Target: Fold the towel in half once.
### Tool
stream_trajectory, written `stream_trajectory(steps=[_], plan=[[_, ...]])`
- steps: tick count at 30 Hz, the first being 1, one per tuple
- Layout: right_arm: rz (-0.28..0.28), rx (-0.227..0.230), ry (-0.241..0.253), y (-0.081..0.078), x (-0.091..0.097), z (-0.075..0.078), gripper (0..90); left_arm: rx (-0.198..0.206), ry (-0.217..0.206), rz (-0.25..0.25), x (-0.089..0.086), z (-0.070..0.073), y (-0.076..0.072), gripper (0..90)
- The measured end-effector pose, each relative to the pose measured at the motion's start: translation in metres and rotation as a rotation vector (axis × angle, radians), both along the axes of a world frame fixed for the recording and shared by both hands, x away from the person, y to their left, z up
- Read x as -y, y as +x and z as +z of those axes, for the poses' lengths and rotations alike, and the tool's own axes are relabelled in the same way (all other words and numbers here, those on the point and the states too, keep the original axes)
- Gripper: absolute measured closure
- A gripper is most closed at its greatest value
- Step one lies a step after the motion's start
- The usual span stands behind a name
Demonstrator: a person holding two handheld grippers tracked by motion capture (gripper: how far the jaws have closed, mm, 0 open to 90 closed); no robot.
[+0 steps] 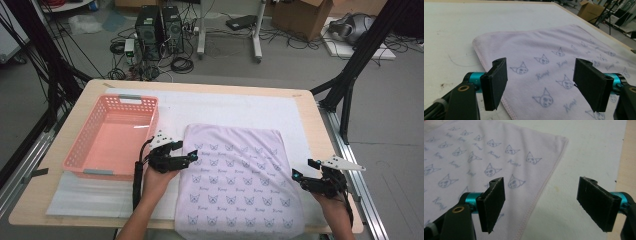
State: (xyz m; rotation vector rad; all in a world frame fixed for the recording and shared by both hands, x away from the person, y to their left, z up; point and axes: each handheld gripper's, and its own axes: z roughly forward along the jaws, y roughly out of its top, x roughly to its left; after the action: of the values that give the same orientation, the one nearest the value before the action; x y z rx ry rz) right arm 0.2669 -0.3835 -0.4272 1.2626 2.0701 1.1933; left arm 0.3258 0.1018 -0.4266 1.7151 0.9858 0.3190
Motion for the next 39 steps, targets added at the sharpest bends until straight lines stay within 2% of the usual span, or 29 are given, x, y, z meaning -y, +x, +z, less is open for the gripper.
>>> stream_trajectory(steps=[2, 5, 7, 9, 12, 19, 22, 24, 28, 32, 35, 36, 39], plan=[[0.006, -0.007, -0.01, 0.007, -0.001, 0.001, 21.9, -0.011, 0.015, 0.007, 0.001, 0.0, 0.006, 28.3], [0.015, -0.024, -0.006, 0.019, -0.005, 0.003, 23.5, -0.017, 0.002, 0.018, 0.002, 0.0, 0.013, 29.1], [0.009, -0.037, 0.002, 0.028, -0.007, 0.004, 24.3, -0.04, 0.03, 0.02, 0.002, -0.001, 0.02, 30.7], [0.01, -0.05, 0.008, 0.036, -0.008, 0.005, 26.9, -0.048, 0.038, 0.036, 0.003, -0.002, 0.026, 31.1], [0.005, -0.073, -0.011, 0.048, -0.011, 0.007, 29.0, -0.067, 0.053, 0.062, 0.004, -0.002, 0.036, 31.9], [-0.016, -0.117, -0.027, 0.076, -0.015, 0.006, 31.9, -0.102, 0.086, 0.074, 0.007, -0.007, 0.053, 34.9], [-0.025, -0.141, -0.027, 0.086, -0.016, 0.001, 32.3, -0.111, 0.098, 0.097, 0.007, -0.014, 0.059, 36.1], [-0.032, -0.159, -0.025, 0.092, -0.017, -0.003, 32.3, -0.118, 0.125, 0.117, 0.006, -0.018, 0.062, 36.2], [-0.037, -0.183, -0.055, 0.1, -0.022, -0.011, 34.1, -0.141, 0.179, 0.148, 0.007, -0.026, 0.067, 36.4], [-0.042, -0.201, -0.091, 0.104, -0.028, -0.016, 39.6, -0.121, 0.231, 0.162, 0.013, -0.026, 0.065, 39.3], [-0.047, -0.186, -0.13, 0.105, -0.032, -0.016, 46.3, -0.089, 0.309, 0.168, 0.02, -0.025, 0.062, 45.8], [-0.043, -0.185, -0.135, 0.104, -0.033, -0.015, 50.3, -0.078, 0.321, 0.163, 0.022, -0.025, 0.062, 48.3], [-0.021, -0.183, -0.139, 0.104, -0.035, -0.014, 64.1, -0.073, 0.318, 0.135, 0.023, -0.025, 0.061, 61.1]])
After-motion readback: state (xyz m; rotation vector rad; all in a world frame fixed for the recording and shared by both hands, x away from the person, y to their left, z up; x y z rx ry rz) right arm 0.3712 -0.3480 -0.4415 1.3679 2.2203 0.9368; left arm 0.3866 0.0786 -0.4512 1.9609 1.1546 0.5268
